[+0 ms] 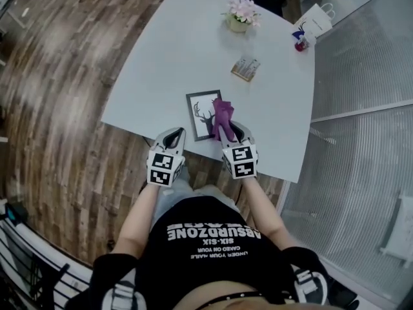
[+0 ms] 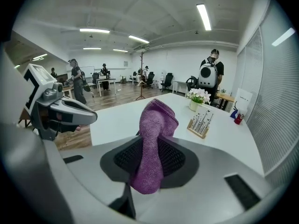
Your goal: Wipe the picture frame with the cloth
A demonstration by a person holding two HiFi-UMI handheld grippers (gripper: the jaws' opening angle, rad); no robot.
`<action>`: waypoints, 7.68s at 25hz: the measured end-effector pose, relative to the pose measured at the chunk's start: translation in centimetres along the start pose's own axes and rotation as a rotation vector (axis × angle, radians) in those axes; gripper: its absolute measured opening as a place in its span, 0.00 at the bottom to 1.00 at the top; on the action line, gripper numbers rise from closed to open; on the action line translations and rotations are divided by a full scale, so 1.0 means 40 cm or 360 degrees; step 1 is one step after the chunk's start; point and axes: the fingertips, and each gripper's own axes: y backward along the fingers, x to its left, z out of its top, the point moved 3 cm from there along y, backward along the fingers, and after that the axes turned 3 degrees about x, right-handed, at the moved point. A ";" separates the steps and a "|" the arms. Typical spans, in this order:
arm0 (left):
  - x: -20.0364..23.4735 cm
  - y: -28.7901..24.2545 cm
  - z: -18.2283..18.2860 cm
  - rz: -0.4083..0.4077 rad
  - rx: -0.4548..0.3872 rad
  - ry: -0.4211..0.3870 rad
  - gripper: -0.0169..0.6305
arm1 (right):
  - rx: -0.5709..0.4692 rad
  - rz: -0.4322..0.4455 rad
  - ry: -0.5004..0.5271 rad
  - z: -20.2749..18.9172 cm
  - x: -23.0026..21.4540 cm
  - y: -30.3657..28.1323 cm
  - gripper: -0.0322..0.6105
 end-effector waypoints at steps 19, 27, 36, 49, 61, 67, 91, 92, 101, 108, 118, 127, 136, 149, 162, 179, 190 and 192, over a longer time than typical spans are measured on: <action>0.073 -0.189 -0.021 -0.0270 0.0185 -0.0072 0.05 | 0.0184 -0.0243 0.0124 0.023 -0.115 -0.208 0.22; 0.103 -0.258 -0.052 -0.0284 0.0334 -0.0111 0.05 | 0.0283 -0.0220 0.0144 0.012 -0.160 -0.288 0.22; 0.124 -0.334 -0.099 -0.0317 0.0511 -0.0128 0.05 | 0.0422 -0.0162 0.0192 -0.007 -0.196 -0.378 0.22; 0.118 -0.374 -0.137 -0.0409 0.0634 -0.0146 0.05 | 0.0520 -0.0071 0.0067 -0.057 -0.202 -0.446 0.22; 0.122 -0.379 -0.138 -0.0507 0.0664 -0.0204 0.05 | 0.0514 -0.0074 0.0055 -0.053 -0.190 -0.458 0.22; 0.124 -0.377 -0.139 -0.0487 0.0641 -0.0166 0.05 | 0.0550 -0.0080 0.0096 -0.042 -0.177 -0.461 0.22; 0.121 -0.375 -0.141 -0.0449 0.0610 -0.0142 0.05 | 0.0575 0.0338 0.0122 0.004 0.048 -0.523 0.22; 0.121 -0.376 -0.141 -0.0448 0.0610 -0.0141 0.05 | 0.0575 0.0345 0.0128 0.005 0.048 -0.524 0.22; 0.123 -0.376 -0.141 -0.0457 0.0616 -0.0141 0.05 | 0.0560 0.0413 0.0058 0.001 0.046 -0.514 0.22; 0.122 -0.376 -0.143 -0.0460 0.0615 -0.0153 0.05 | 0.0547 0.0438 0.0014 -0.028 0.063 -0.477 0.22; 0.124 -0.378 -0.145 -0.0465 0.0618 -0.0160 0.05 | 0.0552 0.0430 0.0017 -0.063 0.084 -0.439 0.22; 0.121 -0.377 -0.144 -0.0448 0.0617 -0.0136 0.05 | 0.0523 0.0366 0.0121 -0.063 0.084 -0.437 0.22; 0.122 -0.374 -0.143 -0.0444 0.0618 -0.0125 0.05 | 0.0559 0.0358 -0.0007 -0.073 0.025 -0.434 0.22; 0.120 -0.373 -0.144 -0.0432 0.0611 -0.0134 0.05 | 0.0602 0.0286 -0.0040 -0.096 -0.088 -0.417 0.22; 0.121 -0.375 -0.147 -0.0424 0.0608 -0.0135 0.05 | 0.0579 0.0316 -0.0019 -0.102 -0.116 -0.404 0.22; 0.123 -0.374 -0.146 -0.0424 0.0610 -0.0134 0.05 | 0.0552 0.0359 -0.0059 -0.150 -0.096 -0.343 0.23; 0.122 -0.372 -0.145 -0.0420 0.0608 -0.0140 0.05 | 0.0540 0.0346 -0.0088 -0.176 -0.082 -0.316 0.22; 0.121 -0.373 -0.145 -0.0418 0.0607 -0.0142 0.05 | 0.0546 0.0343 -0.0098 -0.176 -0.082 -0.317 0.22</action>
